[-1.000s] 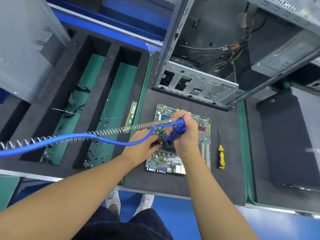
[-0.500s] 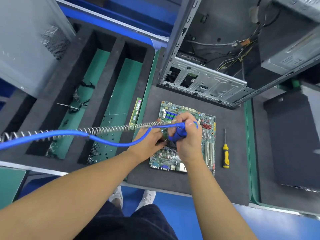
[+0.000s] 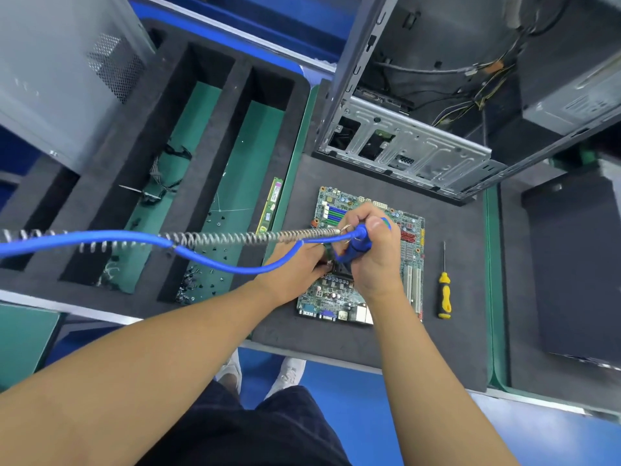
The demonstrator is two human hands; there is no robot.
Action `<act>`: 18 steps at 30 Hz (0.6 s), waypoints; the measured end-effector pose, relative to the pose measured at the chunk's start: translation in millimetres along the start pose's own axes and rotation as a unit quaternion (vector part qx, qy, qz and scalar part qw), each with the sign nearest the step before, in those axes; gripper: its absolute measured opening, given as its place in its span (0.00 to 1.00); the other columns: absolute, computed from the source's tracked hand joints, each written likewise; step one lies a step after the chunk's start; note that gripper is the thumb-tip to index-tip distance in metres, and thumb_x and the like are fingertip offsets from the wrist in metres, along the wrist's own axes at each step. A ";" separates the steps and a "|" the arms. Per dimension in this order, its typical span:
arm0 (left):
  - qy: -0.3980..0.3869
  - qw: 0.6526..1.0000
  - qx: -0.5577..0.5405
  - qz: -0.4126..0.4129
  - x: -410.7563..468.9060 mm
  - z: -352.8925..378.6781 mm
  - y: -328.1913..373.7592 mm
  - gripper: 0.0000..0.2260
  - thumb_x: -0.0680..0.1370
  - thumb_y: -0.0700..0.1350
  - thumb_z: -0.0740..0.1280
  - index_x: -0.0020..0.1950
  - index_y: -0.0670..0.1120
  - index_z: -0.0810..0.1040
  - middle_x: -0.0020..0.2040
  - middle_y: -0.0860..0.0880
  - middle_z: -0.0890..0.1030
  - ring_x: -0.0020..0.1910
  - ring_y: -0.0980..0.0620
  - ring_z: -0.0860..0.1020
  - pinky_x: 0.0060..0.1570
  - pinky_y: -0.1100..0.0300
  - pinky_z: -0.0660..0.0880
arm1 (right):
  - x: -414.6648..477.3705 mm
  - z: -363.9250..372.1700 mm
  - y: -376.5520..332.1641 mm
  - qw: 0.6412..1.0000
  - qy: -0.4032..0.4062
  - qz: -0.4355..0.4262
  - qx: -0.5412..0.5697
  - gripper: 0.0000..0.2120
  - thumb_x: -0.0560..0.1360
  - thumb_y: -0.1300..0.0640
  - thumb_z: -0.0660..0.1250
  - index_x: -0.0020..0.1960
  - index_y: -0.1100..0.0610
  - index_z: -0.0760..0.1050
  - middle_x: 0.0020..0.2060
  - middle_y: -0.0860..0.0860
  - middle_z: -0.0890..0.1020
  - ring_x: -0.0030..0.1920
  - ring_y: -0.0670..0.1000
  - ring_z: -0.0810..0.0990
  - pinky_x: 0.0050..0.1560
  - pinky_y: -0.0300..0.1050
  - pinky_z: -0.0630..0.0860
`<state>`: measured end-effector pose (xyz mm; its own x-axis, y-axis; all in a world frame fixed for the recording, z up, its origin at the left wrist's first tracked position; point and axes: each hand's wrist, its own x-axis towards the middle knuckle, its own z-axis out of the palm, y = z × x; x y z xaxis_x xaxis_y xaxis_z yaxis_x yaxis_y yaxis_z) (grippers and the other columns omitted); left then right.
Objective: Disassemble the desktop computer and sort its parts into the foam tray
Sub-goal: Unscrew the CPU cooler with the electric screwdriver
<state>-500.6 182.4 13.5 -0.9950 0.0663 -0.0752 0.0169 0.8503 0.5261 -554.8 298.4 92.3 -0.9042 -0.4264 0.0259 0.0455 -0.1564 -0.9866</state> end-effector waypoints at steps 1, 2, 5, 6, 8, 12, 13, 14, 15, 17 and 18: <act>0.003 1.000 0.021 0.002 0.7 0.4 -0.4 0.12 0.81 0.54 0.61 0.56 0.46 0.76 0.54 0.50 0.79 0.54 0.47 0.76 0.55 0.51 0.71 | 0.6 0.0 0.6 1.000 -0.001 0.003 0.008 0.10 0.73 0.51 0.59 0.35 0.50 0.76 0.26 0.48 0.75 0.24 0.52 0.70 0.26 0.41 0.67; 0.006 0.999 0.036 0.004 0.8 1.5 -0.6 0.13 0.82 0.54 0.60 0.57 0.46 0.76 0.55 0.50 0.79 0.57 0.48 0.75 0.56 0.51 0.70 | 0.3 -0.3 1.1 1.000 -0.004 0.004 0.012 0.11 0.73 0.50 0.59 0.36 0.50 0.76 0.26 0.48 0.75 0.24 0.52 0.69 0.27 0.42 0.66; 0.013 0.999 0.051 0.006 0.4 4.9 -0.9 0.14 0.82 0.55 0.60 0.58 0.47 0.76 0.57 0.51 0.79 0.60 0.49 0.74 0.58 0.51 0.69 | -0.6 0.3 2.6 1.000 -0.009 0.001 0.012 0.11 0.75 0.47 0.60 0.37 0.50 0.75 0.26 0.48 0.75 0.25 0.52 0.70 0.28 0.45 0.66; 0.016 0.999 0.050 0.005 0.5 5.4 -0.9 0.13 0.81 0.55 0.60 0.57 0.47 0.76 0.57 0.51 0.79 0.59 0.49 0.75 0.56 0.51 0.70 | -0.9 0.5 2.7 1.000 -0.008 0.003 0.011 0.11 0.74 0.47 0.61 0.37 0.50 0.75 0.26 0.49 0.75 0.25 0.52 0.70 0.28 0.45 0.66; 0.020 0.999 0.033 0.003 0.7 7.1 -1.0 0.12 0.81 0.54 0.62 0.55 0.46 0.76 0.53 0.50 0.79 0.54 0.48 0.77 0.49 0.53 0.71 | -0.7 -0.7 1.2 1.000 -0.004 0.006 0.014 0.10 0.73 0.49 0.60 0.36 0.51 0.75 0.26 0.49 0.74 0.25 0.51 0.70 0.27 0.43 0.66; 0.022 1.000 -0.010 -0.006 -1.4 13.0 -2.6 0.08 0.80 0.51 0.64 0.47 0.48 0.71 0.41 0.51 0.72 0.39 0.47 0.76 0.33 0.57 0.60 | -1.9 -3.8 -2.2 1.000 0.003 0.004 0.028 0.09 0.69 0.52 0.59 0.34 0.53 0.74 0.28 0.49 0.74 0.24 0.52 0.70 0.26 0.44 0.64; 0.027 0.999 -0.017 -0.011 -1.6 14.7 -3.0 0.08 0.80 0.51 0.65 0.46 0.49 0.70 0.40 0.51 0.71 0.38 0.47 0.75 0.31 0.58 0.58 | -2.6 -3.3 -2.6 1.000 0.005 0.004 0.019 0.09 0.68 0.51 0.59 0.33 0.53 0.74 0.28 0.50 0.73 0.24 0.52 0.69 0.25 0.46 0.63; 0.031 0.999 -0.024 -0.014 -1.6 16.1 -3.1 0.07 0.80 0.50 0.65 0.46 0.49 0.70 0.40 0.51 0.71 0.37 0.48 0.74 0.31 0.58 0.57 | -3.1 -2.7 -2.7 1.000 0.006 0.005 0.012 0.09 0.68 0.51 0.59 0.33 0.52 0.74 0.28 0.50 0.73 0.24 0.52 0.68 0.25 0.48 0.62; 0.034 0.999 -0.026 -0.015 -1.1 17.1 -3.1 0.07 0.79 0.50 0.65 0.46 0.49 0.71 0.40 0.50 0.73 0.38 0.47 0.75 0.32 0.57 0.59 | -3.2 -2.3 -2.9 1.000 0.006 0.005 0.010 0.09 0.68 0.51 0.59 0.33 0.52 0.74 0.28 0.50 0.73 0.24 0.52 0.68 0.24 0.48 0.61; 0.037 0.999 -0.007 -0.010 0.5 18.8 -3.1 0.08 0.79 0.51 0.66 0.48 0.47 0.74 0.42 0.49 0.78 0.40 0.47 0.77 0.34 0.56 0.62 | -1.7 -2.8 -4.4 1.000 0.004 0.003 0.025 0.09 0.69 0.52 0.59 0.33 0.53 0.74 0.28 0.49 0.74 0.24 0.52 0.69 0.25 0.44 0.63; 0.039 0.999 0.015 -0.005 1.4 19.0 -3.3 0.09 0.79 0.52 0.65 0.48 0.46 0.74 0.43 0.48 0.79 0.41 0.47 0.78 0.34 0.55 0.64 | -0.6 -3.5 -4.7 0.999 0.002 0.002 0.033 0.09 0.70 0.52 0.58 0.34 0.53 0.74 0.28 0.48 0.74 0.24 0.51 0.70 0.25 0.42 0.65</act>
<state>-500.2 189.7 -4.5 -0.9997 0.0186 -0.0131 0.0096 0.8658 0.5003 -555.9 302.5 96.4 -0.9057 -0.4234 0.0202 0.0779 -0.2131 -0.9739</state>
